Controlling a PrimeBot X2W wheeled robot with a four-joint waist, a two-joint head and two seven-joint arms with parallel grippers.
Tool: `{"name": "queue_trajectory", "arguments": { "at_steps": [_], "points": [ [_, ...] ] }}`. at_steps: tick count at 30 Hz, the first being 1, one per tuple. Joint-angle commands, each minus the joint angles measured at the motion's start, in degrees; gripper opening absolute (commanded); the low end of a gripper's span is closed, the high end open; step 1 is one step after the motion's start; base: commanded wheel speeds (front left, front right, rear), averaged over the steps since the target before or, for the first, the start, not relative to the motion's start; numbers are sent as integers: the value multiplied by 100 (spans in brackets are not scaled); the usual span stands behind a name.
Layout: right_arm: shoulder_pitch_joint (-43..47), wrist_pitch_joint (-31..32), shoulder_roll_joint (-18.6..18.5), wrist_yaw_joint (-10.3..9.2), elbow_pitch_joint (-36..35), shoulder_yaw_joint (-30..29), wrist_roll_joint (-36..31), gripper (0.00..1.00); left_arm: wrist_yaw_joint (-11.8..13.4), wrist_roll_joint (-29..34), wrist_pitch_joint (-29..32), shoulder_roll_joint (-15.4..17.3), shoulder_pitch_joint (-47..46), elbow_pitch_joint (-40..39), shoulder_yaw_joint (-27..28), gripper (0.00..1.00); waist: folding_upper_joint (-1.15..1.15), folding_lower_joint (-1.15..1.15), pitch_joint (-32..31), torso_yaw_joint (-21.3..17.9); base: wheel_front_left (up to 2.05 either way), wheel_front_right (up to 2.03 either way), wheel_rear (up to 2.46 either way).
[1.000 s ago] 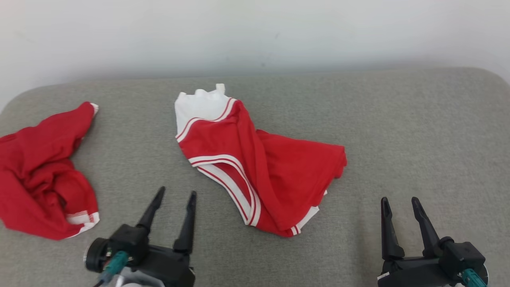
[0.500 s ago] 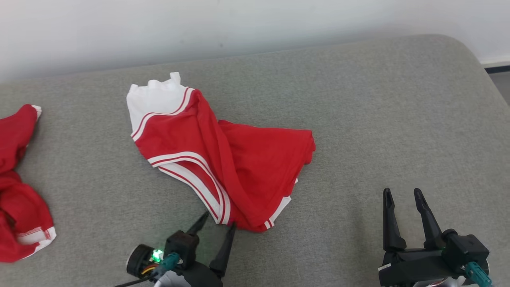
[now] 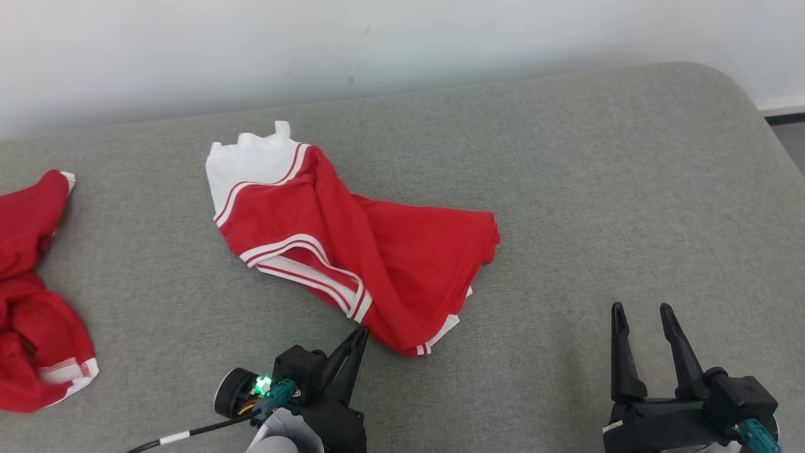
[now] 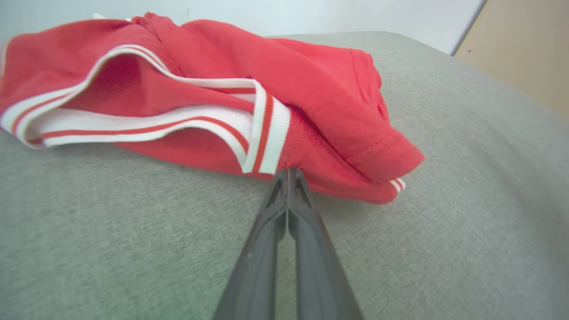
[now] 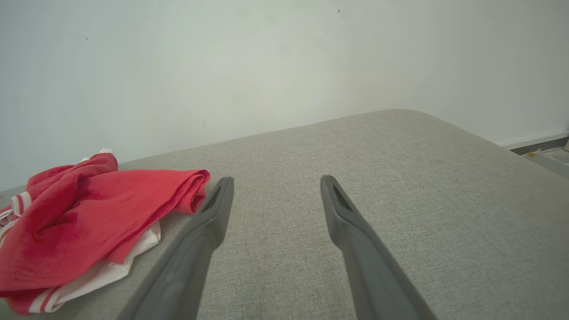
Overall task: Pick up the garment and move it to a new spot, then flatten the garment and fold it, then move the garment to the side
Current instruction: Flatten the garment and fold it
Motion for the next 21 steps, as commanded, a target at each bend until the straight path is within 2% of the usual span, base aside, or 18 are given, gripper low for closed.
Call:
{"name": "queue_trajectory", "arguments": {
  "at_steps": [1, 6, 12, 17, 18, 19, 21],
  "points": [
    [40, -3, 14, -15, -14, -2, -50, 100, -1, -41, -19, 6, -25, -50, 15, 0, 0, 0, -88, 107, 0, 0, 0],
    [118, -3, 14, -15, 38, 53, 9, 100, 4, 47, -19, 79, 221, -433, 69, 0, 0, 0, -262, 380, 0, 0, 0],
    [160, -3, 14, -15, 74, 70, 28, 100, 4, 61, -19, 117, 397, -669, 123, 0, 0, 0, -347, 497, 0, 0, 0],
    [201, -3, 15, -15, 70, 41, 9, 100, 132, 135, -19, 110, 514, -1039, 316, 2, 0, 0, -403, 565, 0, 0, 0],
    [209, -3, 15, -15, 68, 30, -2, 100, 172, 187, -19, 128, 551, -1167, 370, 40, 0, 0, -423, 585, 0, 0, 0],
    [221, -3, 14, -15, 68, 25, -14, 100, 221, 219, -19, 140, 610, -1303, 462, 100, 0, 0, -446, 604, 0, 0, 0],
    [243, -3, 14, -15, 68, 9, -40, 100, 305, 293, -19, 168, 755, -1608, 645, 100, 0, 0, -502, 656, 0, 0, 0]
  ]
}}
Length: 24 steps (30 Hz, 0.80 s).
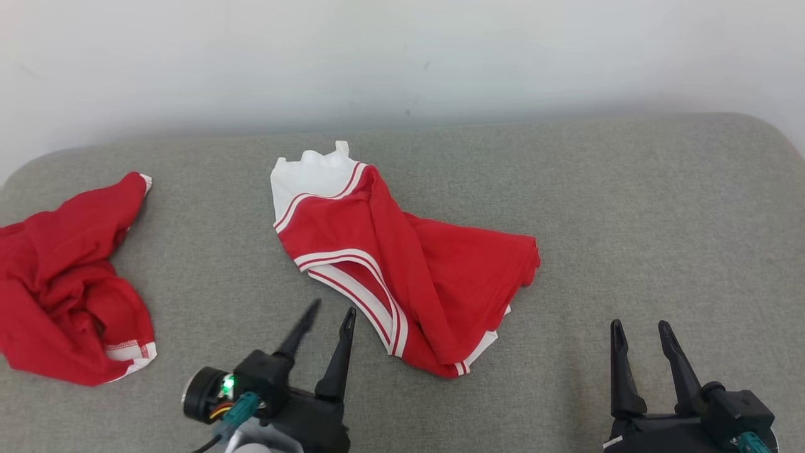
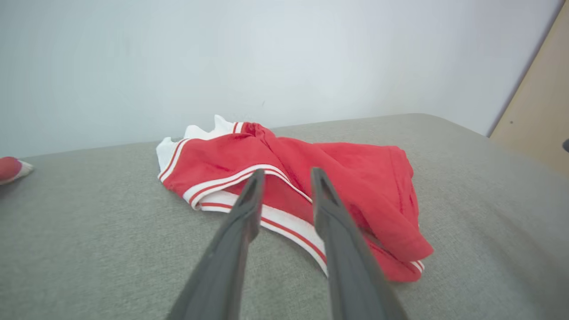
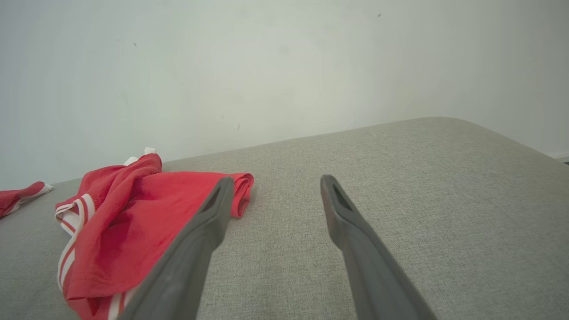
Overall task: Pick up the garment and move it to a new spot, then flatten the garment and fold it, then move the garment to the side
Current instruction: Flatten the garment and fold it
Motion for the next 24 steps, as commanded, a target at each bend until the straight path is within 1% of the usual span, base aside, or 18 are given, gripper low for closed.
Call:
{"name": "queue_trajectory", "arguments": {
  "at_steps": [1, 3, 4, 12, 13, 20, 23, 24],
  "points": [
    [67, -3, 14, -15, 0, -14, -67, 100, 73, 105, -18, 64, 223, -255, 177, 100, 0, 0, -98, 95, 0, 0, 0],
    [82, -3, 14, -15, 0, -25, -75, 100, 108, 142, -17, 86, 300, -403, 274, 100, 0, 0, -139, 131, 0, 0, 0],
    [119, -3, 13, -15, -2, -32, -79, 100, 165, 208, -17, 127, 454, -653, 483, 100, 0, 0, -223, 200, 0, 0, 0],
    [279, -3, 12, -15, -54, -30, -113, 100, 411, 406, -18, 298, 1094, -1478, 1442, 100, 0, 0, -442, 443, 0, 0, 0],
    [279, -3, 12, -15, -54, -30, -113, 100, 411, 406, -18, 298, 1094, -1478, 1442, 100, 0, 0, -442, 443, 0, 0, 0],
    [362, -2, 12, -15, -110, -4, -154, 100, 495, 616, -17, 317, 1736, -1740, 2009, 100, 0, 0, -430, 520, 0, 0, 0],
    [382, -3, 12, -15, -107, -9, -162, 100, 558, 651, -17, 204, 2016, -1806, 2222, 100, 0, 0, -431, 523, 0, 0, 0],
    [388, -3, 12, -15, -106, -13, -164, 100, 521, 648, -18, 189, 2077, -1807, 2291, 100, 0, 0, -429, 525, 0, 0, 0]
  ]
}}
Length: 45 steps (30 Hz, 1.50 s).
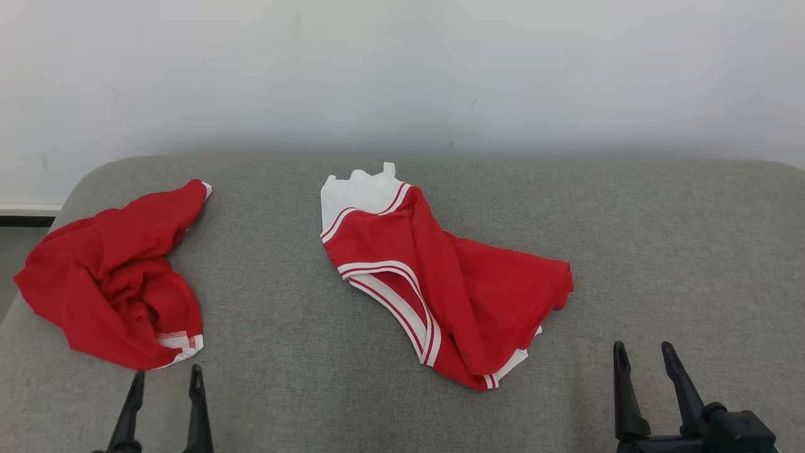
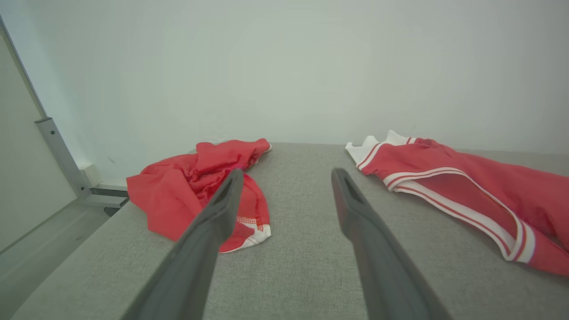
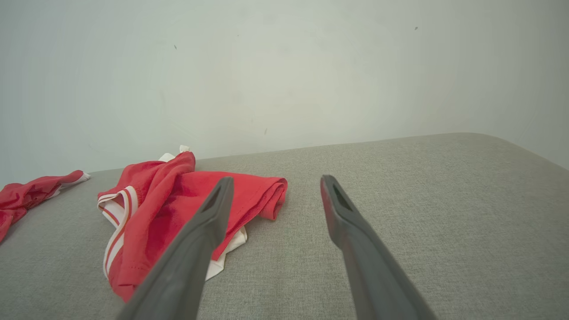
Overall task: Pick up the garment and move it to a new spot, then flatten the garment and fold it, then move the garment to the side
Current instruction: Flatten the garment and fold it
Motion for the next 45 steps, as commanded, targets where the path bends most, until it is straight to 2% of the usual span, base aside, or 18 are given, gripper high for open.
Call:
{"name": "queue_trajectory", "arguments": {
  "at_steps": [1, 6, 14, 18, 24, 31, 45],
  "points": [
    [56, -3, 12, -15, -8, -10, -23, 100, -45, 13, -19, -24, 78, -50, 75, 100, 0, 1, 3, 9, 0, 0, 0],
    [47, -3, 13, -15, 15, 2, -38, 100, -113, 143, -19, -169, 217, -91, 122, 100, 0, 1, 4, 39, 0, 0, 0],
    [-43, -3, 12, -15, 10, 76, -61, 100, -472, 208, -18, -306, -263, 145, -58, 100, 0, 1, 136, -103, 0, 0, 0],
    [-142, -3, 13, -15, 16, 116, -75, 100, -684, 198, -19, -346, -758, 456, -493, 100, 0, 1, 295, -273, 0, 0, 0],
    [-308, -3, 13, -15, 34, 151, -7, 100, -785, 162, -18, -339, -1551, 1243, -1183, 100, 0, 1, 616, -640, 0, 0, 0],
    [-460, -3, 13, -15, 79, 143, 103, 100, -790, -150, -18, -176, -2198, 2383, -2058, 100, 0, 1, 900, -1052, 0, 0, 0],
    [-557, -3, 14, -15, 119, 209, 82, 100, -786, -808, 93, 1, -2939, 3600, -3292, 100, 0, 1, 920, -1329, 0, 0, 0]
  ]
}}
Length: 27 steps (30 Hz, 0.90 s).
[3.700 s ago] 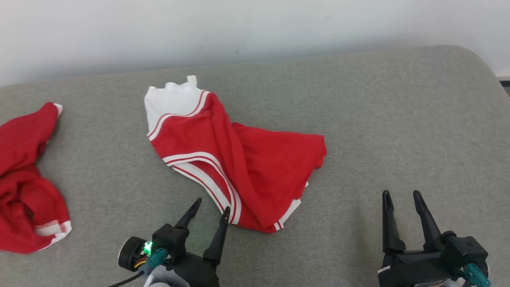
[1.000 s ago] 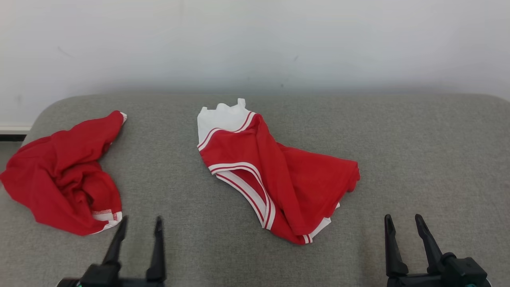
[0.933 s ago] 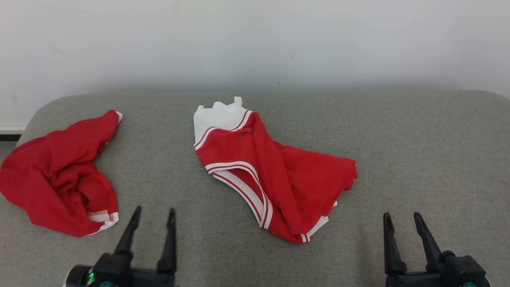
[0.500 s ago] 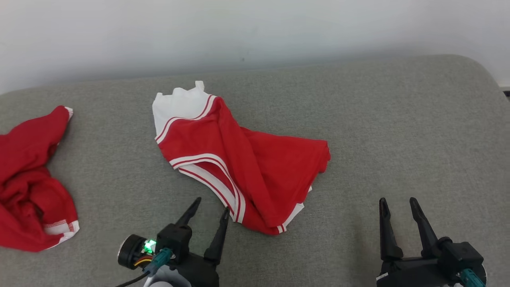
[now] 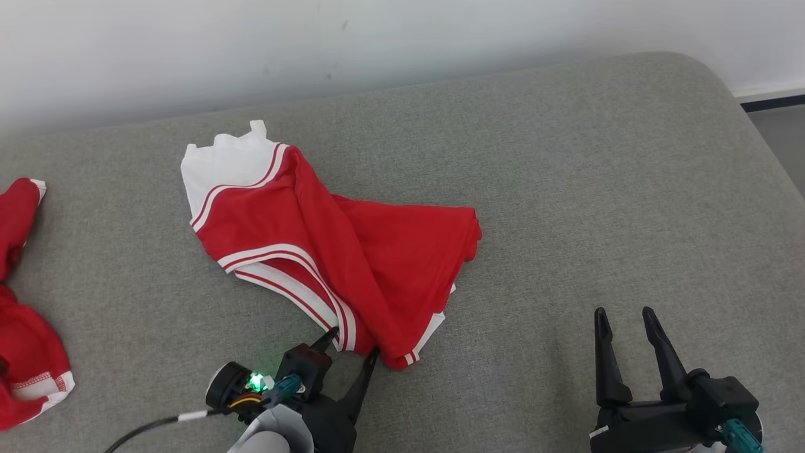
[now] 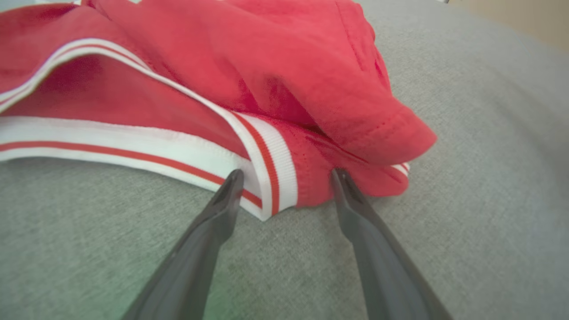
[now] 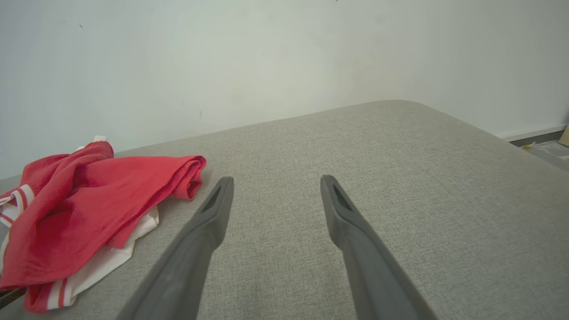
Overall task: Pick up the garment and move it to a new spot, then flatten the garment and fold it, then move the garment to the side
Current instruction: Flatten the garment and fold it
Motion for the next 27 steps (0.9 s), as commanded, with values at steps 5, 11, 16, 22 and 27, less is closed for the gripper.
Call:
{"name": "queue_trajectory", "arguments": {
  "at_steps": [5, 11, 16, 22, 27],
  "points": [
    [-2, -3, 17, -15, 33, 58, 12, 100, 10, -266, 322, 13, -408, 491, -463, 59, -1, -1, -61, -91, 0, 0, 0],
    [94, -3, 16, -15, 36, -12, 42, 100, 10, -483, 177, 54, -547, 618, -601, 0, -1, -1, -167, -61, 0, 0, 0],
    [211, -3, 17, -15, 43, -96, 49, 100, 61, -615, -3, 114, -347, 304, -431, 0, -1, -1, -349, 180, 0, 0, 0],
    [366, -3, 16, -15, 43, -166, 77, 100, 315, -695, 107, 489, 124, -743, -294, 0, -1, -1, -566, 636, 0, 0, 0],
    [421, -3, 16, -15, 32, -185, 103, 100, 626, -828, 665, 1022, 769, -1939, -189, 0, -1, -1, -616, 955, 0, 0, 0]
  ]
}}
